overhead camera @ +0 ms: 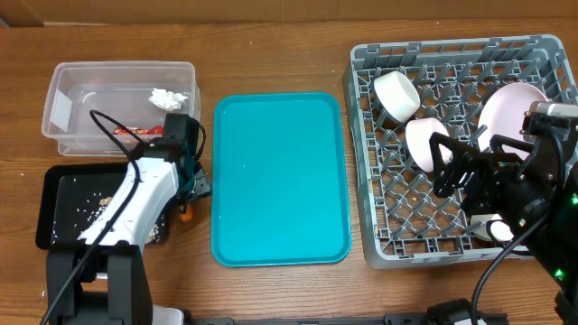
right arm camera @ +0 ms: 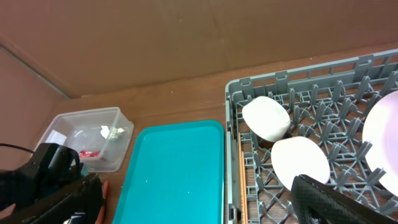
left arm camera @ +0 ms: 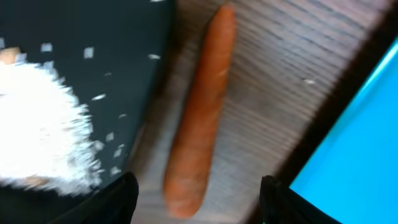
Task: Sort waste into correct bins and load items into the dishwasher
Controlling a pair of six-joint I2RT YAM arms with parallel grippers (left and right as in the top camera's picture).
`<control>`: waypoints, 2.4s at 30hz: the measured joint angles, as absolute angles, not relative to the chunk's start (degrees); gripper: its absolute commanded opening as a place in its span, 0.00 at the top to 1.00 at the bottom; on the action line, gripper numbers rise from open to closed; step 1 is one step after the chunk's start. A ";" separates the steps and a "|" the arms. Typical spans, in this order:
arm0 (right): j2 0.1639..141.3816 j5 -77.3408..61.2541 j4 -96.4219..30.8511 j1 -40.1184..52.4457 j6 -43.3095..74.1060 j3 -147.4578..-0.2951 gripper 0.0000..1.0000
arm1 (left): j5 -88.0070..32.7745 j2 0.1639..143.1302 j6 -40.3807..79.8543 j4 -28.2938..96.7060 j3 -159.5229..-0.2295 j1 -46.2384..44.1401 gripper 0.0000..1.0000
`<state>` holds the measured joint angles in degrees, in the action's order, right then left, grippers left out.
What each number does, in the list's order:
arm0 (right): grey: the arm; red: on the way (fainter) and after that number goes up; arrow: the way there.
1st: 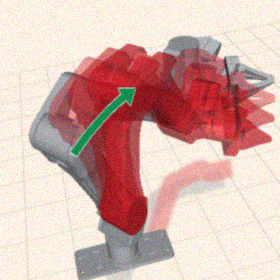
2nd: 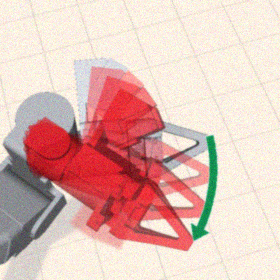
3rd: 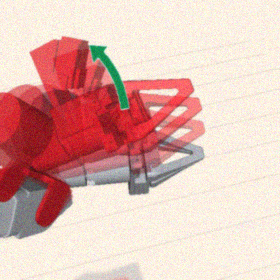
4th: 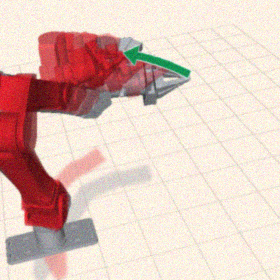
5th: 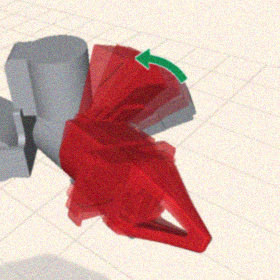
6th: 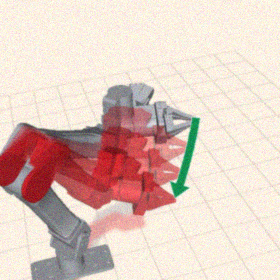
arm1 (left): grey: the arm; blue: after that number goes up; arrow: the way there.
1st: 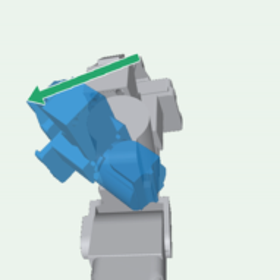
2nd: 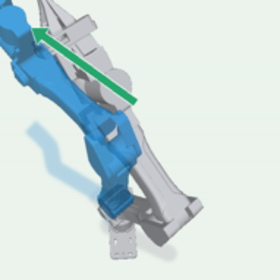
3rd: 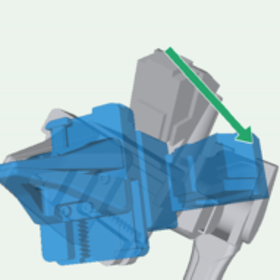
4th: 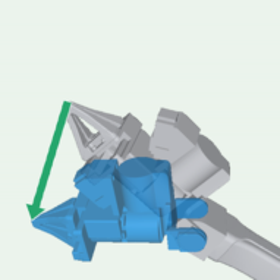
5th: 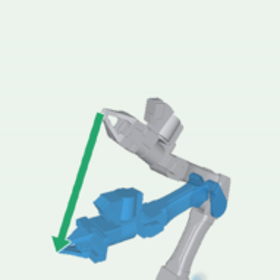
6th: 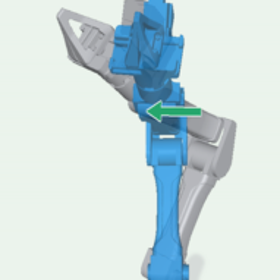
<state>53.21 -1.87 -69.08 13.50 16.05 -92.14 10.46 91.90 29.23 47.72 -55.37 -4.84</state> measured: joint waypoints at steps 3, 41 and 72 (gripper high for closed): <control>53.21 -1.89 -69.08 13.50 16.08 -92.14 0.00 | 9.32 92.05 27.77 45.12 -52.97 -4.89 0.34; 53.21 -1.85 -69.10 13.50 16.10 -92.14 0.00 | 11.22 100.31 26.55 75.50 -77.69 -4.16 0.96; 53.21 -1.85 -69.10 13.50 16.05 -92.14 0.00 | 13.72 99.63 31.38 90.32 -93.65 16.97 0.00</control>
<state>53.21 -1.85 -69.10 13.50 16.05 -92.14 13.72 99.63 31.38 90.32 -93.65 16.97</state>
